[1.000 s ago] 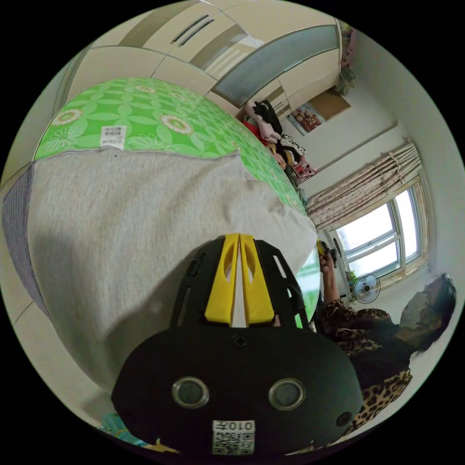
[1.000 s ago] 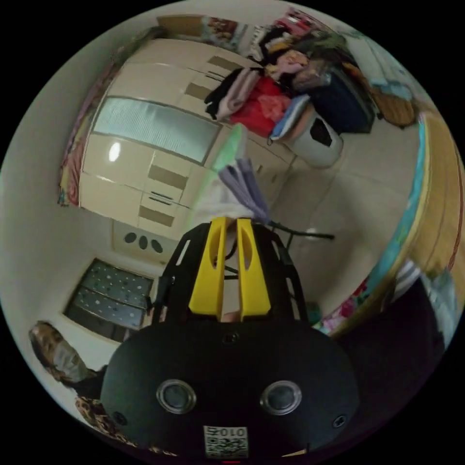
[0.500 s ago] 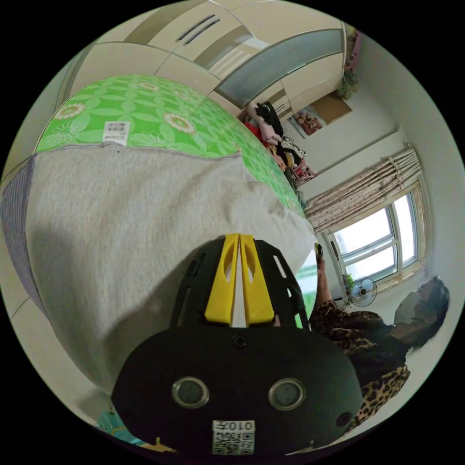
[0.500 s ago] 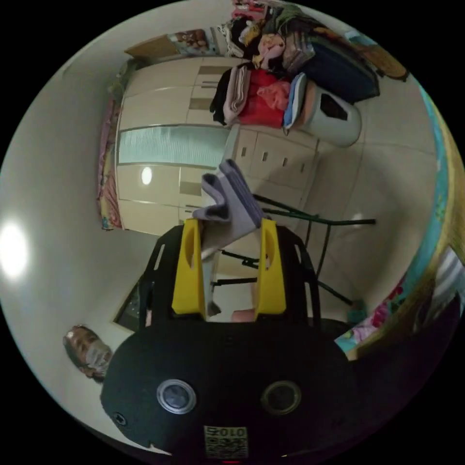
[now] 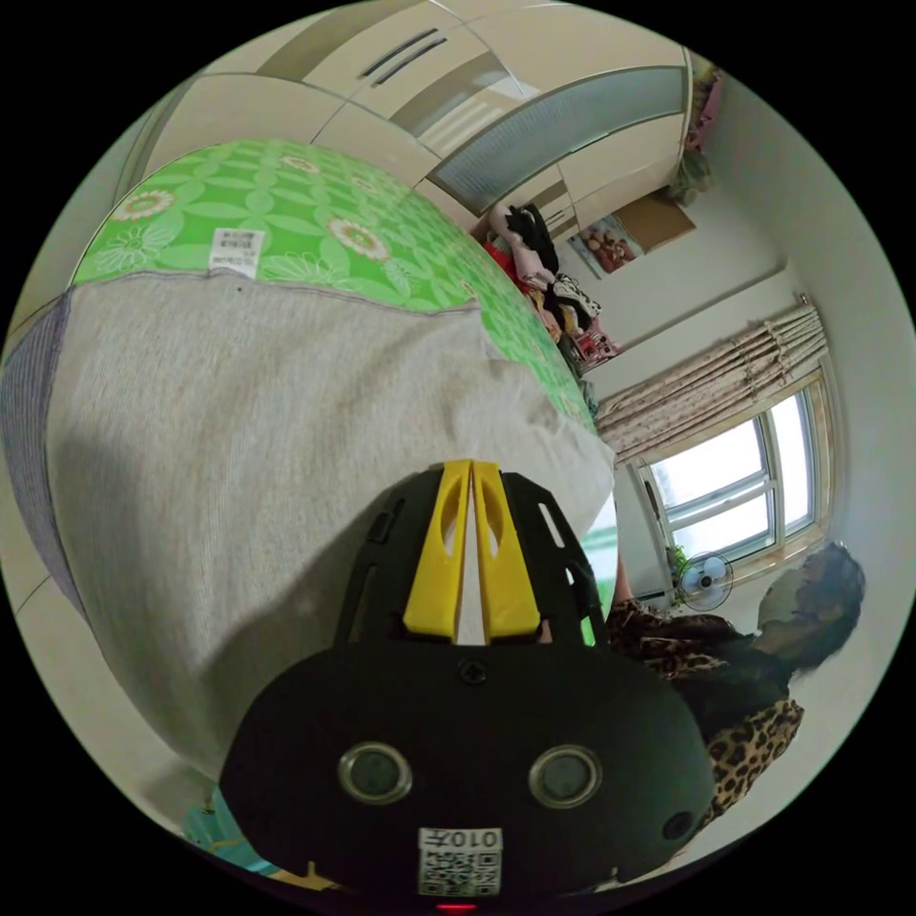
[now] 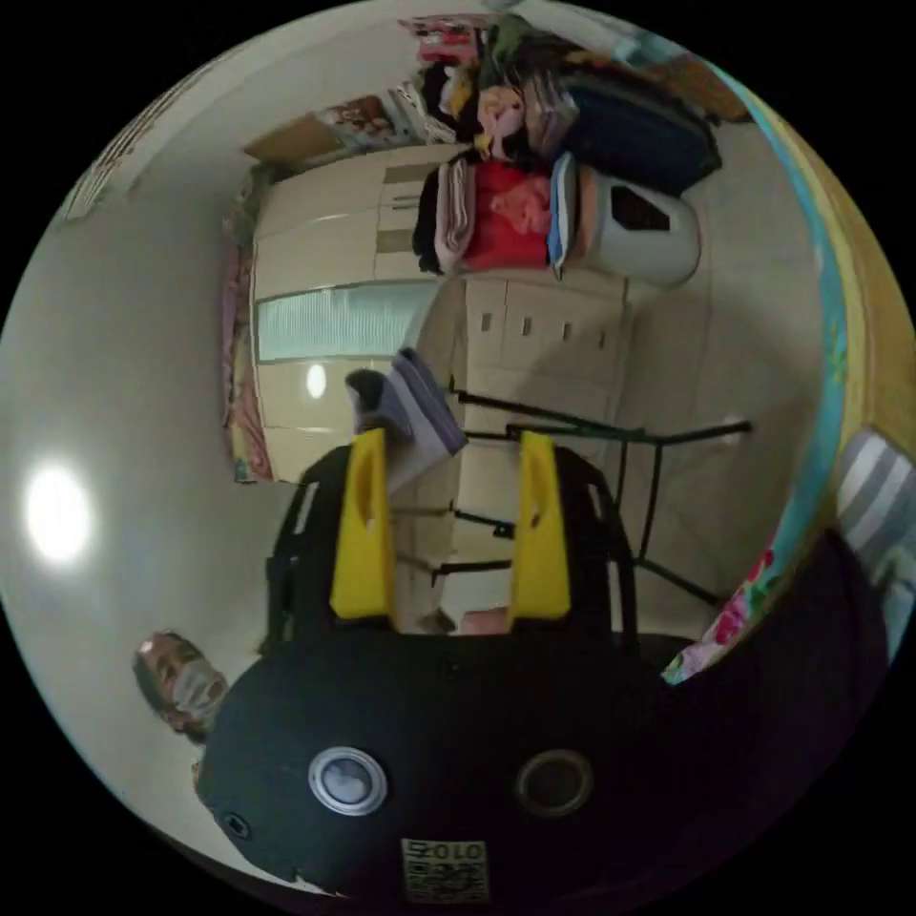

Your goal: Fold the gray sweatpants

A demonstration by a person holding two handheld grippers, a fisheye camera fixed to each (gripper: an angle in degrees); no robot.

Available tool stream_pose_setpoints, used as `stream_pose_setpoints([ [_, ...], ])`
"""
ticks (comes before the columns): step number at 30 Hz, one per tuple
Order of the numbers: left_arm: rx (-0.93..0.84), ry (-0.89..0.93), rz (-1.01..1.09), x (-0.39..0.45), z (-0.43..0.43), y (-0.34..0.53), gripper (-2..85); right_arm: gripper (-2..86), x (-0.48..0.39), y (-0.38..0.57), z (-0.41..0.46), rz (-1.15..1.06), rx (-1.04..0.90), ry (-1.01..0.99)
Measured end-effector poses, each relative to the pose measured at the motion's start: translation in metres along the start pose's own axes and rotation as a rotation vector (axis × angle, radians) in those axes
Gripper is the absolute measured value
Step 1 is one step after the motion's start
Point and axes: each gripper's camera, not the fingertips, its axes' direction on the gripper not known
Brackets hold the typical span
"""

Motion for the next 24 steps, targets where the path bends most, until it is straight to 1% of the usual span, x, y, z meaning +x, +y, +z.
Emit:
stream_pose_setpoints([
  [1, 0.000, 0.003, -0.003, 0.000, 0.000, 0.000, -0.3, 22.6, 0.008, -0.001, 0.011, 0.001, -0.067, -0.046],
  [2, 0.000, 0.006, -0.005, -0.001, -0.001, 0.000, -0.3, 23.3, 0.011, -0.001, 0.017, -0.003, -0.087, -0.074],
  [4, 0.002, 0.009, -0.010, -0.001, -0.001, 0.000, -0.3, 25.5, 0.019, 0.001, 0.039, -0.017, -0.114, -0.217],
  [5, 0.003, 0.009, -0.012, -0.001, -0.002, 0.001, -0.3, 26.0, 0.020, 0.001, 0.043, -0.020, -0.108, -0.265],
  [6, 0.004, 0.008, -0.013, -0.001, -0.002, 0.001, -0.3, 26.7, 0.019, 0.001, 0.050, -0.030, -0.081, -0.361],
  [7, 0.006, 0.007, -0.015, -0.001, -0.003, 0.001, -0.3, 27.3, 0.015, 0.000, 0.056, -0.041, -0.055, -0.406],
  [8, 0.008, 0.006, -0.017, -0.001, -0.003, 0.001, -0.3, 27.3, 0.012, -0.001, 0.059, -0.046, -0.047, -0.407],
  [11, 0.009, 0.006, -0.018, -0.001, -0.004, 0.002, -0.3, 25.8, -0.009, -0.010, 0.073, -0.073, -0.050, -0.346],
  [12, 0.009, 0.006, -0.019, -0.001, -0.004, 0.002, -0.3, 22.6, -0.017, -0.016, 0.076, -0.068, -0.037, -0.293],
  [13, 0.009, 0.006, -0.019, -0.001, -0.004, 0.002, -0.3, 16.5, -0.026, -0.021, 0.076, -0.062, -0.019, -0.248],
  [15, 0.009, 0.006, -0.019, -0.001, -0.005, 0.002, -0.3, 7.1, -0.045, -0.027, 0.075, -0.085, -0.017, -0.206],
  [16, 0.010, 0.007, -0.020, -0.002, -0.005, 0.002, -0.3, 6.0, -0.067, -0.022, 0.065, -0.167, 0.062, -0.156],
  [17, 0.011, 0.007, -0.022, -0.002, -0.006, 0.002, -0.3, 5.9, -0.081, -0.020, 0.061, -0.223, 0.080, -0.114],
  [18, 0.011, 0.007, -0.022, -0.002, -0.006, 0.002, -0.3, 5.7, -0.107, -0.014, 0.061, -0.342, 0.057, 0.000],
  [19, 0.012, 0.006, -0.021, -0.001, -0.006, 0.002, -0.3, 5.6, -0.124, -0.005, 0.063, -0.413, 0.044, 0.132],
  [20, 0.012, 0.007, -0.021, -0.002, -0.006, 0.002, -0.3, 5.6, -0.128, -0.001, 0.066, -0.421, 0.045, 0.200],
  [21, 0.012, 0.009, -0.022, -0.002, -0.007, 0.002, -0.3, 5.6, -0.128, 0.004, 0.072, -0.408, 0.033, 0.322],
  [22, 0.010, 0.013, -0.023, -0.003, -0.007, 0.002, -0.3, 5.6, -0.118, 0.002, 0.078, -0.350, -0.002, 0.360],
  [23, 0.008, 0.017, -0.026, -0.003, -0.007, 0.001, -0.2, 5.6, -0.112, 0.001, 0.080, -0.323, -0.013, 0.320],
  [24, 0.007, 0.019, -0.028, -0.004, -0.007, 0.001, -0.2, 5.6, -0.102, 0.000, 0.080, -0.275, 0.009, 0.197],
])
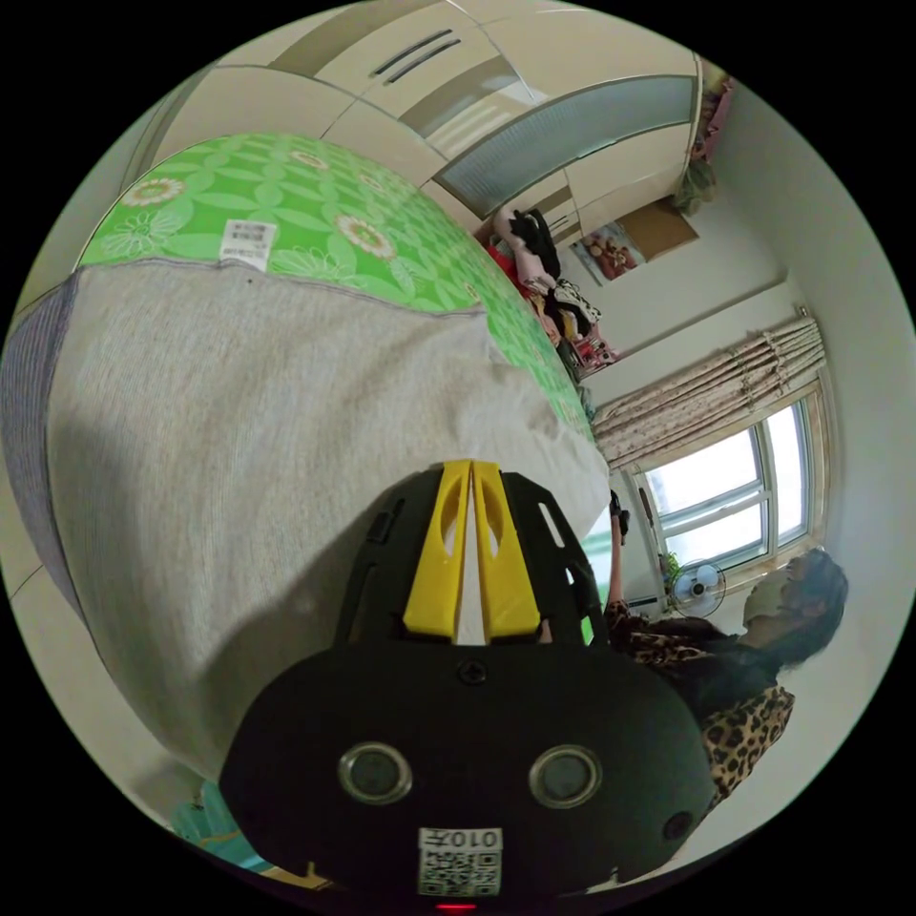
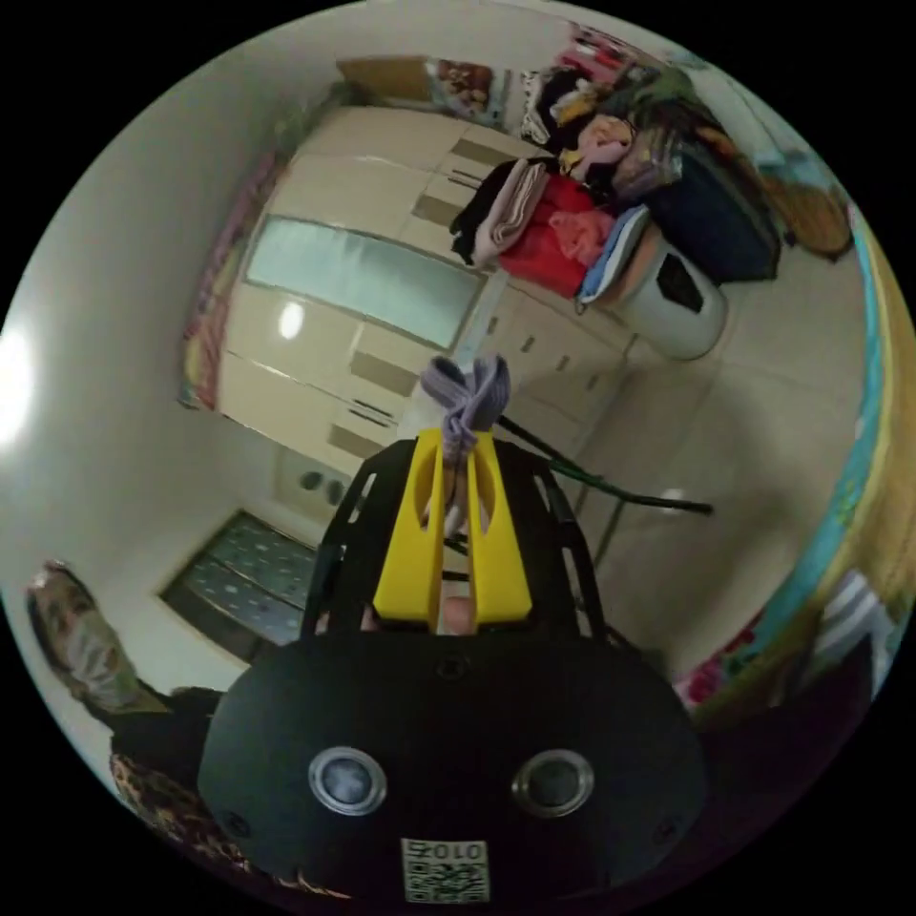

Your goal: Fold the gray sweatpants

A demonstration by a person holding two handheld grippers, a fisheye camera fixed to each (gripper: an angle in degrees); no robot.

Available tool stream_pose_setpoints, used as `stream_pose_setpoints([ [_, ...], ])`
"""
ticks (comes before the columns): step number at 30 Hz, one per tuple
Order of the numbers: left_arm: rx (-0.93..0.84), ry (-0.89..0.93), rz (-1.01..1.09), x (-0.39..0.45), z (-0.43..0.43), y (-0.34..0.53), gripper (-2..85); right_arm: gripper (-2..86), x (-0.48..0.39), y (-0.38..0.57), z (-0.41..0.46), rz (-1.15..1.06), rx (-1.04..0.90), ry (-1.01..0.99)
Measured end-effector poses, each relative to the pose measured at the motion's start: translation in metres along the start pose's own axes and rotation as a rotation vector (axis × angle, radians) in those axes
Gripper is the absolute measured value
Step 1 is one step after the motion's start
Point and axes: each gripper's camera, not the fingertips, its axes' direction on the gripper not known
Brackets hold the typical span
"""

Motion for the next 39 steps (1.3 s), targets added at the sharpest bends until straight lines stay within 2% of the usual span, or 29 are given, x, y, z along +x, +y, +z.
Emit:
stream_pose_setpoints([
  [1, 0.000, 0.000, -0.002, 0.000, 0.000, 0.000, -0.2, 5.6, 0.005, 0.000, 0.003, 0.036, 0.033, -0.080],
  [5, -0.001, 0.002, -0.003, -0.001, -0.001, 0.000, -0.3, 5.5, -0.022, -0.021, 0.023, 0.024, 0.008, -0.078],
  [7, 0.001, 0.004, -0.004, -0.001, -0.002, 0.000, -0.3, 5.5, -0.073, -0.047, 0.030, -0.120, 0.009, -0.187],
  [11, -0.004, -0.038, 0.013, 0.004, -0.003, -0.001, -0.2, 5.5, -0.154, -0.085, 0.055, -0.327, -0.047, -0.234],
  [14, -0.005, -0.009, -0.007, -0.001, -0.004, -0.002, -0.2, 5.4, -0.189, -0.132, 0.093, -0.364, -0.129, -0.094],
  [20, -0.024, -0.095, 0.020, 0.013, -0.003, -0.005, -0.2, 5.6, -0.177, -0.206, 0.172, -0.323, -0.326, 0.277],
  [22, -0.011, -0.060, -0.052, 0.010, 0.000, -0.003, -0.2, 6.1, -0.142, -0.210, 0.189, -0.117, -0.399, 0.393],
  [24, -0.017, -0.063, -0.064, 0.015, 0.004, -0.001, -0.2, 6.8, -0.128, -0.197, 0.184, -0.069, -0.369, 0.470],
  [26, -0.020, -0.093, -0.049, 0.020, 0.003, 0.000, -0.2, 9.2, -0.122, -0.183, 0.172, -0.105, -0.337, 0.424],
  [28, -0.026, -0.086, -0.037, 0.017, 0.002, -0.002, -0.2, 13.5, -0.114, -0.174, 0.148, -0.024, -0.217, 0.365],
  [31, -0.011, -0.011, -0.056, 0.004, 0.002, -0.004, -0.2, 12.6, -0.126, -0.167, 0.129, -0.052, -0.104, 0.319],
  [34, 0.005, 0.052, -0.086, -0.007, -0.001, -0.003, -0.2, 11.9, -0.145, -0.167, 0.135, -0.102, -0.110, 0.323],
  [39, 0.010, 0.034, -0.066, -0.006, -0.003, -0.002, -0.2, 10.9, -0.169, -0.183, 0.171, -0.162, -0.201, 0.434],
])
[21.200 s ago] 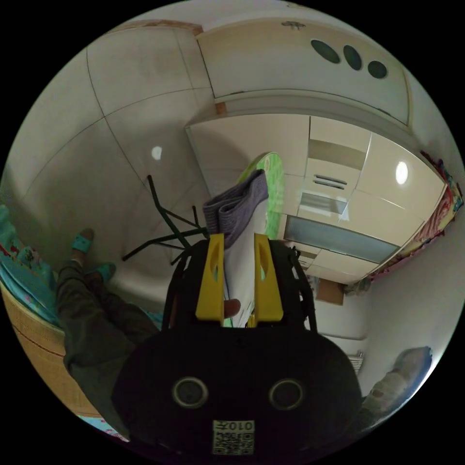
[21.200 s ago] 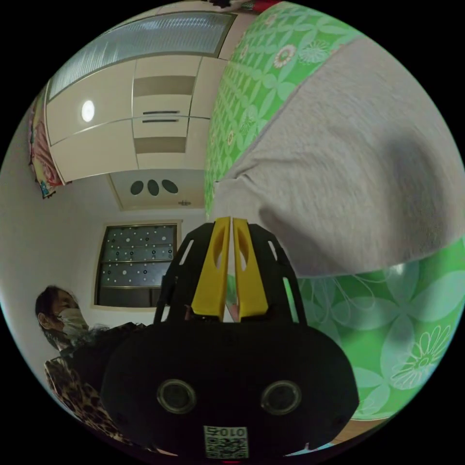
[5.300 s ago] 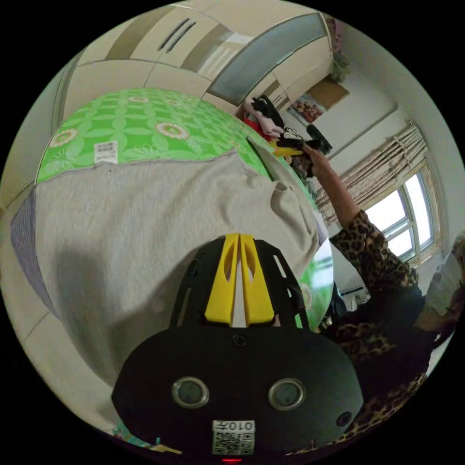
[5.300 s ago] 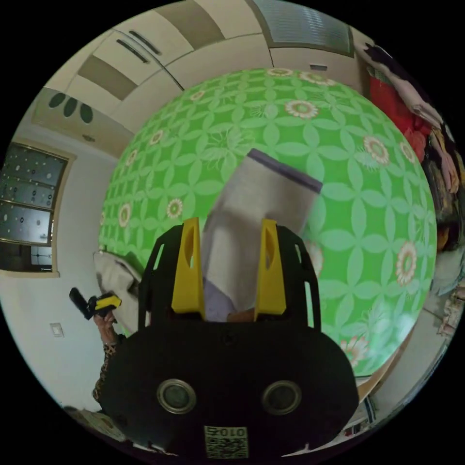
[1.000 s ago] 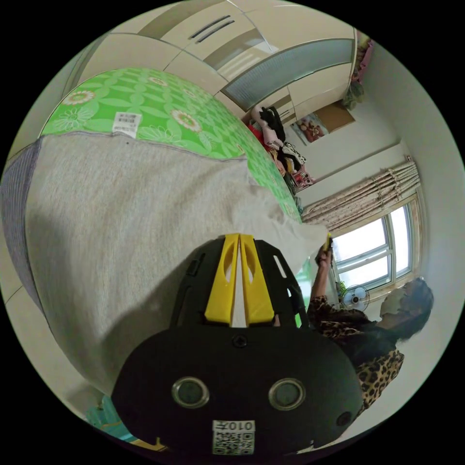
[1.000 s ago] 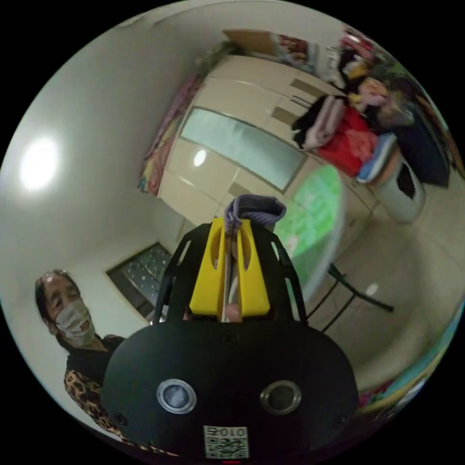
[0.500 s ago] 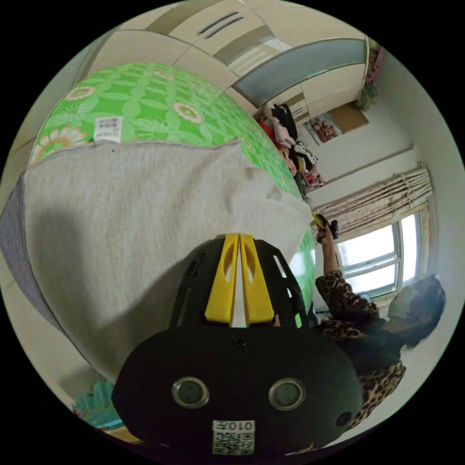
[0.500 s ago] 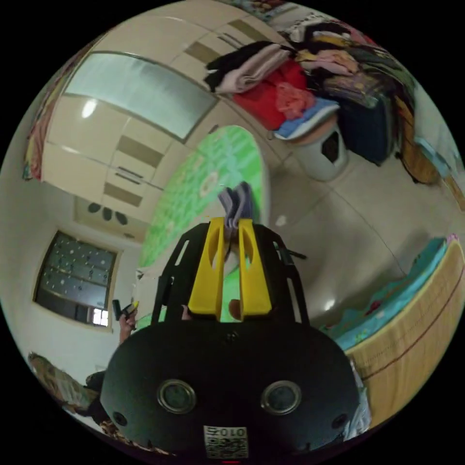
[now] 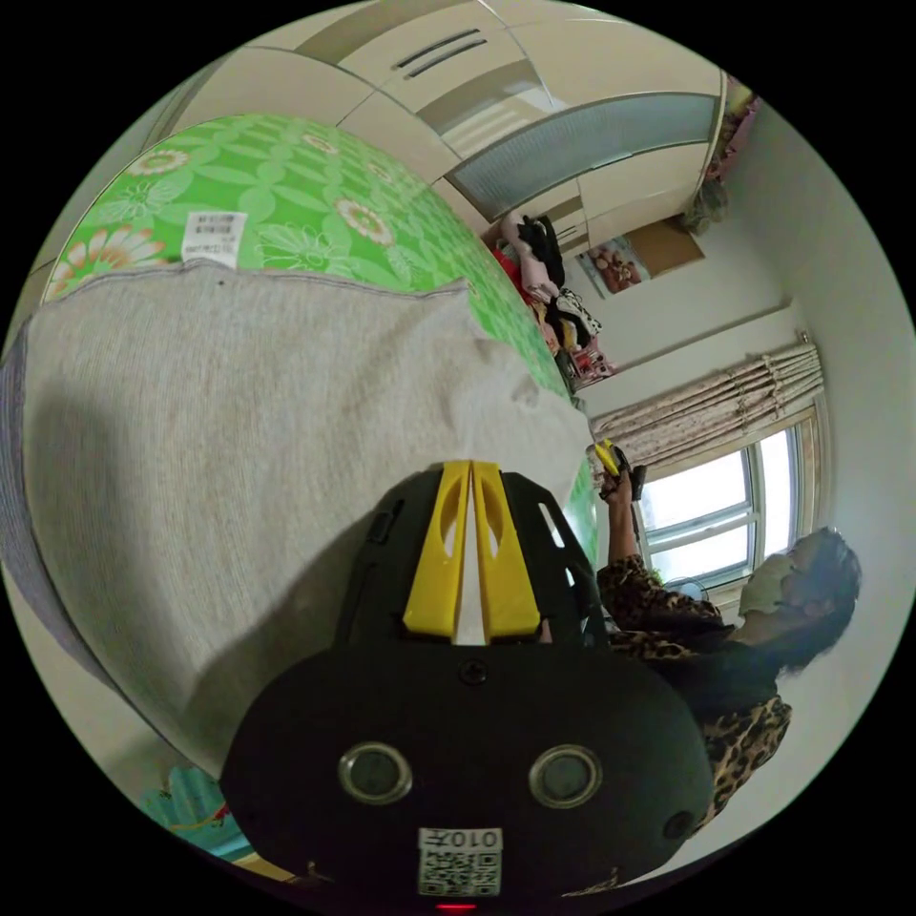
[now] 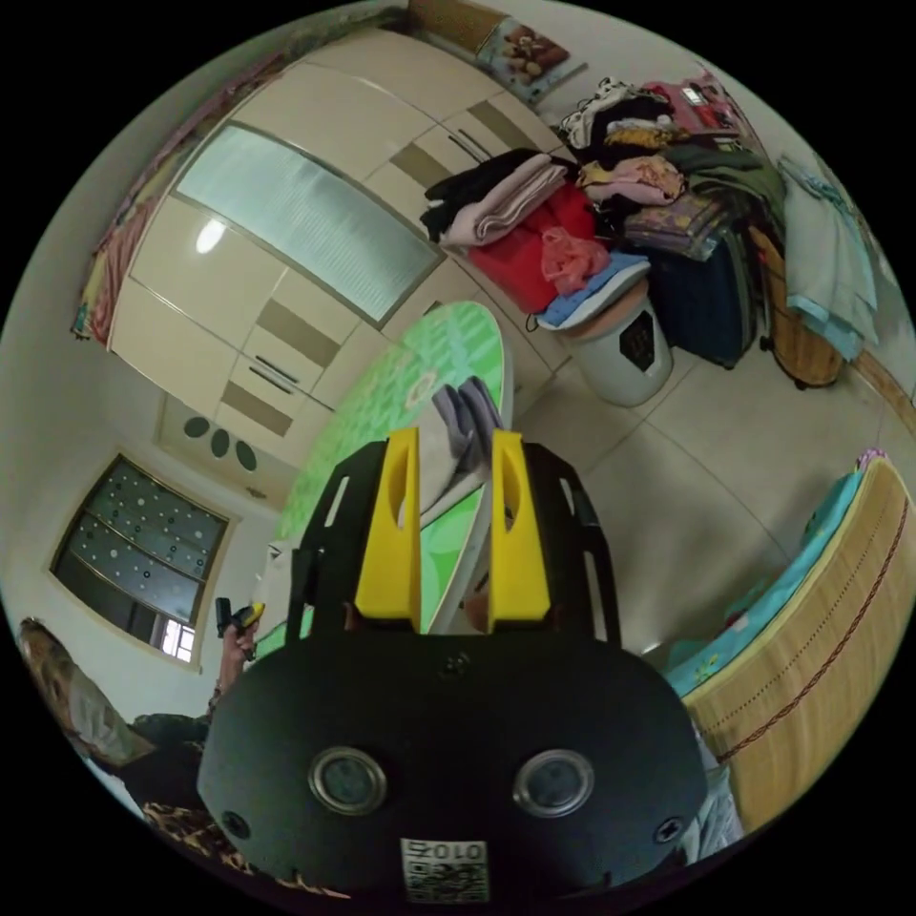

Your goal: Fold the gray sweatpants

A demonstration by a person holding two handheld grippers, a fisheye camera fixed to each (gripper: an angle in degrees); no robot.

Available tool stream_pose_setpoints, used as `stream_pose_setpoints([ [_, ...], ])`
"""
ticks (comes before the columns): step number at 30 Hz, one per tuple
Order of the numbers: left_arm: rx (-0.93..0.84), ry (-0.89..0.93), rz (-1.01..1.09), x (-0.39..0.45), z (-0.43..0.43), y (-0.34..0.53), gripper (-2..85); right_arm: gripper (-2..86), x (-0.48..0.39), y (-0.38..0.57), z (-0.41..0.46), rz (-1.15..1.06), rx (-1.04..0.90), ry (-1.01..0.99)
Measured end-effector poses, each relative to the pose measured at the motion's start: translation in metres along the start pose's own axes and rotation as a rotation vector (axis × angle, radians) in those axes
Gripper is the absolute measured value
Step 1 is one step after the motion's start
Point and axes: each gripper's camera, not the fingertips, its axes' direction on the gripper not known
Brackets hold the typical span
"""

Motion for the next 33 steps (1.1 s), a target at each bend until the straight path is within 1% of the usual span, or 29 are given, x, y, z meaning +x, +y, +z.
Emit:
stream_pose_setpoints([
  [2, 0.012, -0.001, -0.003, -0.001, -0.002, 0.002, -0.2, 10.1, -0.004, -0.011, 0.010, 0.014, -0.035, -0.004],
  [4, 0.013, -0.007, -0.003, -0.001, -0.003, 0.002, -0.2, 6.7, -0.010, -0.023, 0.026, 0.025, -0.110, 0.029],
  [6, 0.014, -0.006, -0.005, -0.002, -0.004, 0.002, -0.2, 4.7, -0.017, -0.032, 0.032, 0.033, -0.146, 0.045],
  [8, 0.016, -0.003, -0.006, -0.004, -0.005, 0.002, -0.2, 4.3, -0.040, -0.038, 0.016, -0.076, -0.053, -0.038],
  [9, 0.016, -0.003, -0.006, -0.004, -0.006, 0.002, -0.2, 4.2, -0.052, -0.040, 0.001, -0.163, 0.030, -0.145],
  [10, 0.016, -0.004, -0.007, -0.004, -0.006, 0.002, -0.2, 4.2, -0.055, -0.044, -0.007, -0.187, 0.068, -0.196],
  [11, 0.015, -0.005, -0.007, -0.005, -0.006, 0.002, -0.2, 4.1, -0.052, -0.047, -0.007, -0.163, 0.059, -0.180],
  [13, 0.016, -0.003, -0.006, -0.006, -0.007, 0.002, -0.2, 4.1, -0.031, -0.053, 0.011, -0.028, -0.143, 0.043],
  [15, 0.018, 0.000, -0.004, -0.007, -0.008, 0.002, -0.2, 4.1, -0.022, -0.045, 0.016, -0.011, -0.194, 0.116],
  [16, 0.015, 0.003, -0.003, -0.007, -0.008, 0.002, -0.2, 4.1, -0.015, -0.041, 0.017, 0.024, -0.197, 0.117],
  [20, 0.012, -0.002, -0.004, -0.009, -0.009, 0.001, -0.2, 4.2, 0.000, -0.044, 0.021, 0.085, -0.191, 0.030],
  [23, 0.019, 0.002, -0.008, -0.011, -0.010, 0.002, -0.2, 4.2, -0.015, -0.067, 0.009, 0.061, -0.136, -0.066],
  [24, 0.018, 0.002, -0.008, -0.011, -0.010, 0.002, -0.2, 4.1, -0.030, -0.082, 0.004, 0.000, -0.123, -0.147],
  [25, 0.017, 0.003, -0.010, -0.012, -0.010, 0.002, -0.2, 4.1, -0.051, -0.095, -0.007, -0.136, -0.075, -0.263],
  [26, 0.022, 0.005, -0.014, -0.012, -0.010, 0.003, -0.2, 4.1, -0.062, -0.099, -0.013, -0.217, -0.045, -0.301],
  [27, 0.026, 0.003, -0.016, -0.013, -0.011, 0.003, -0.2, 4.0, -0.076, -0.103, -0.022, -0.313, -0.007, -0.270],
  [28, 0.032, -0.001, -0.016, -0.013, -0.011, 0.004, -0.2, 4.0, -0.071, -0.106, -0.017, -0.272, -0.018, -0.148],
  [29, 0.035, -0.001, -0.017, -0.013, -0.012, 0.004, -0.2, 4.0, -0.062, -0.108, -0.009, -0.213, -0.062, -0.082],
  [30, 0.037, 0.000, -0.017, -0.013, -0.012, 0.005, -0.2, 4.1, -0.037, -0.109, 0.013, -0.065, -0.210, 0.021],
  [31, 0.039, 0.002, -0.019, -0.014, -0.012, 0.005, -0.2, 4.1, -0.018, -0.102, 0.028, 0.008, -0.312, 0.066],
  [33, 0.039, 0.005, -0.025, -0.015, -0.012, 0.005, -0.2, 4.1, -0.005, -0.088, 0.025, 0.021, -0.287, 0.078],
])
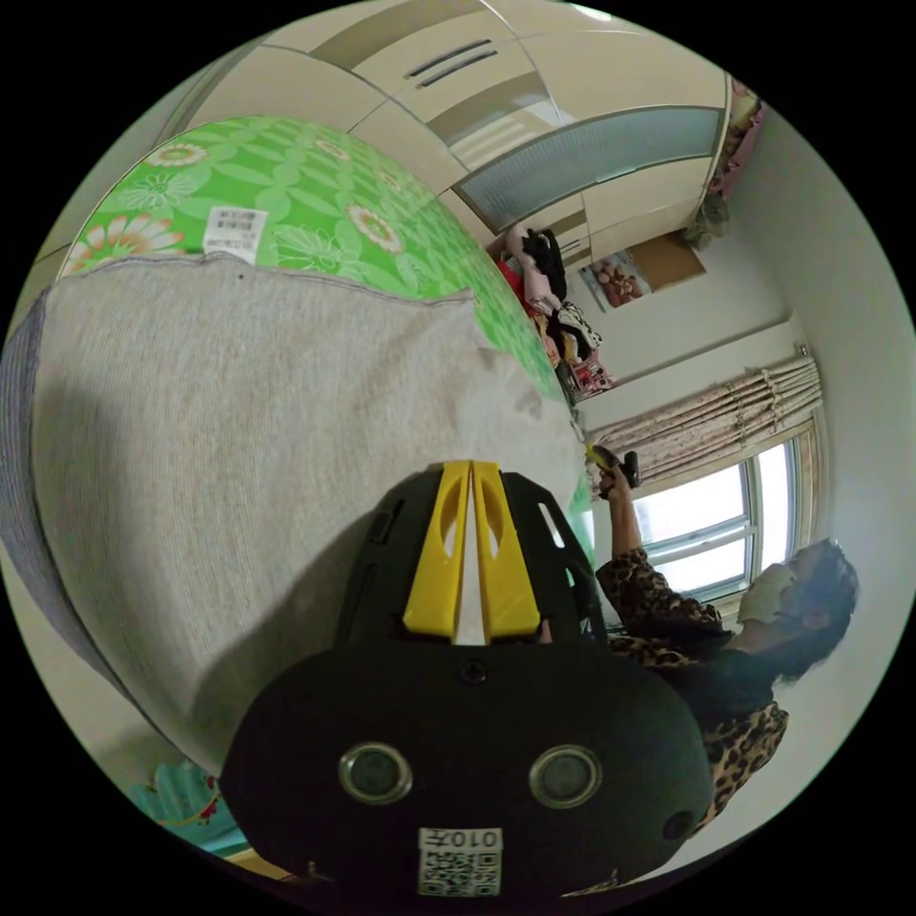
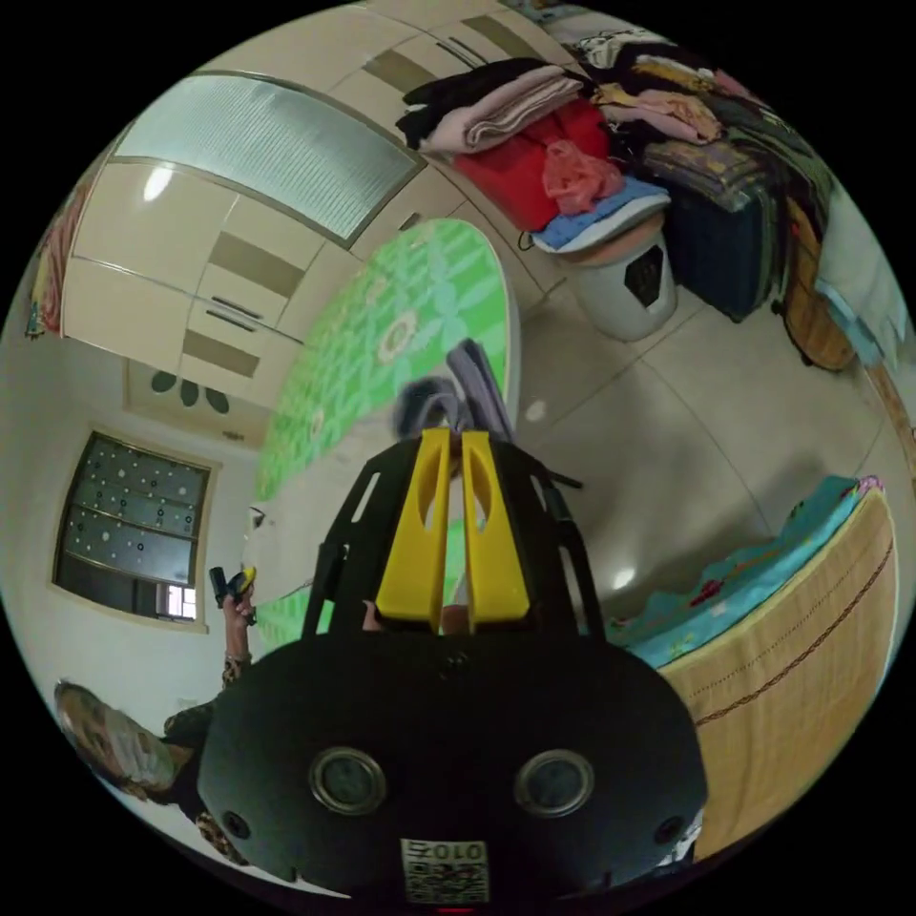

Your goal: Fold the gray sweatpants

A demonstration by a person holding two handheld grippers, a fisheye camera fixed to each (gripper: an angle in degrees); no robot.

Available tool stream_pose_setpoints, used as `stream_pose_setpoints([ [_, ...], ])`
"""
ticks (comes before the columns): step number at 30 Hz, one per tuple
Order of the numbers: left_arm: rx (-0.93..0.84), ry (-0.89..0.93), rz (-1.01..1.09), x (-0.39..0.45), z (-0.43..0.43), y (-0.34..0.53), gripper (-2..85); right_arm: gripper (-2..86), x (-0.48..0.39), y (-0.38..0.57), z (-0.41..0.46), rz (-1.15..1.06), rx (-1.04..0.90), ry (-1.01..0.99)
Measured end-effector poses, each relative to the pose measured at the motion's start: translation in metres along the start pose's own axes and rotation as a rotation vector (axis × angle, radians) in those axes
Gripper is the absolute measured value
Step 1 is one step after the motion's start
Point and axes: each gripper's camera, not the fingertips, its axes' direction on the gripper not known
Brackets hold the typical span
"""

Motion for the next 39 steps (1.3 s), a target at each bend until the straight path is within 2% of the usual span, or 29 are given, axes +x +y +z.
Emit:
stream_pose_setpoints([
  [4, -0.003, -0.006, 0.000, -0.001, 0.002, 0.000, -0.2, 4.2, 0.030, 0.016, -0.006, 0.042, 0.056, -0.143],
  [9, 0.000, -0.006, 0.000, -0.002, 0.003, 0.002, -0.2, 4.2, 0.037, 0.014, -0.014, 0.050, 0.068, -0.202],
  [12, 0.005, -0.009, 0.000, -0.001, 0.004, 0.003, -0.2, 4.1, 0.028, 0.016, -0.039, -0.029, 0.178, -0.369],
  [14, 0.008, -0.008, 0.000, -0.001, 0.005, 0.005, -0.2, 4.2, 0.029, 0.017, -0.046, -0.018, 0.183, -0.348],
  [16, 0.012, -0.006, 0.002, -0.001, 0.006, 0.006, -0.2, 4.2, 0.042, 0.021, -0.037, 0.079, 0.088, -0.173],
  [21, 0.003, -0.002, -0.001, -0.002, 0.011, 0.008, -0.2, 4.1, 0.065, 0.033, -0.030, 0.137, 0.095, -0.235],
  [24, 0.003, 0.002, -0.003, -0.002, 0.014, 0.010, -0.2, 4.2, 0.056, 0.037, -0.047, 0.071, 0.167, -0.284],
  [26, 0.006, 0.003, -0.004, -0.001, 0.016, 0.012, -0.2, 4.3, 0.056, 0.039, -0.054, 0.086, 0.179, -0.225],
  [28, 0.004, 0.000, 0.002, 0.000, 0.019, 0.014, -0.2, 4.4, 0.065, 0.037, -0.039, 0.135, 0.071, -0.096],
  [32, 0.001, -0.004, 0.009, 0.003, 0.025, 0.018, -0.2, 5.8, 0.079, 0.046, -0.036, 0.147, 0.132, -0.211],
  [35, 0.000, -0.006, 0.010, 0.005, 0.030, 0.021, -0.2, 10.9, 0.093, 0.056, -0.037, 0.208, 0.159, -0.244],
  [39, -0.003, -0.004, 0.014, 0.008, 0.037, 0.025, -0.2, 13.8, 0.112, 0.078, -0.046, 0.260, 0.293, -0.345],
])
